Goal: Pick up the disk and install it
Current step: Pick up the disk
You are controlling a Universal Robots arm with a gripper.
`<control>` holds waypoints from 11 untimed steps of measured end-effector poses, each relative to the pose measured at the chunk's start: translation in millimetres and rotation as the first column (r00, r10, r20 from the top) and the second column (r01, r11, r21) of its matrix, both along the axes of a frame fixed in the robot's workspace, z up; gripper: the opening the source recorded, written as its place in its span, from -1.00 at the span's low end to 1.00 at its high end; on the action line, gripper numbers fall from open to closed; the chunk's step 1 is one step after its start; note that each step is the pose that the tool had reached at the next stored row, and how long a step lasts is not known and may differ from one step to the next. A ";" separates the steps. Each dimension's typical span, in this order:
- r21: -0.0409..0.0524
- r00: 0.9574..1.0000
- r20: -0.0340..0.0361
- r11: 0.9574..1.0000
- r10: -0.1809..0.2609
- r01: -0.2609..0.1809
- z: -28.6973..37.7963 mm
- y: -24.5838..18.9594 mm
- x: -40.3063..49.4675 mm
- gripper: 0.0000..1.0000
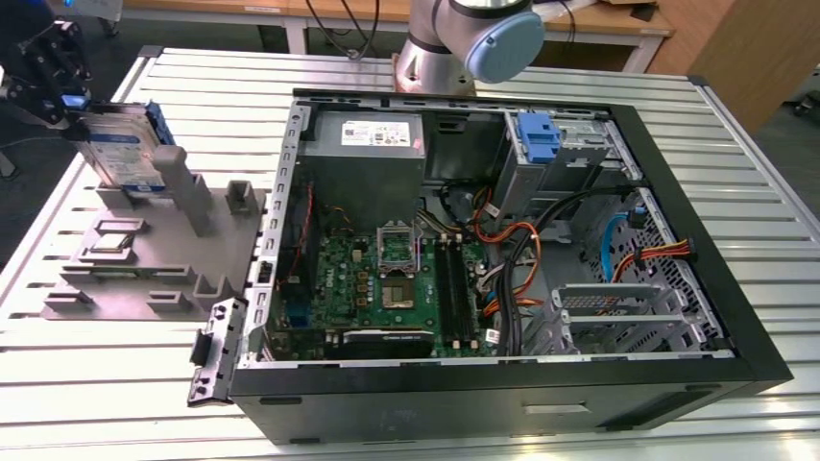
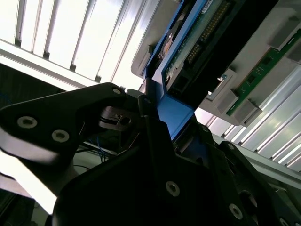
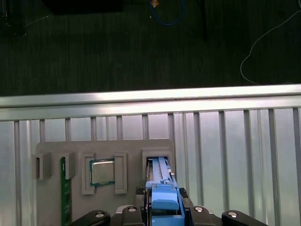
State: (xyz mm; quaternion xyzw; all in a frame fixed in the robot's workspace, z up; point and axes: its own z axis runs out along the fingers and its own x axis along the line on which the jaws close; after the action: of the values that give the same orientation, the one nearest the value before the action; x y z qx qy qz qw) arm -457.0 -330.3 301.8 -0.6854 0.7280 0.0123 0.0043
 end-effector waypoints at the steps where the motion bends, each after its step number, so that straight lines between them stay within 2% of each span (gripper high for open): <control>1: 0.000 1.000 0.000 1.000 0.000 0.000 1.0 0.0 0.0 -0.26; 11: -0.001 1.000 0.000 1.000 0.000 0.000 11.1 0.0 0.0 -0.26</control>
State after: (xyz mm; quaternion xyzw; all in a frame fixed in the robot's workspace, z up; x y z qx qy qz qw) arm -457.0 -330.3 312.9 -0.6854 0.7280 0.0121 0.0041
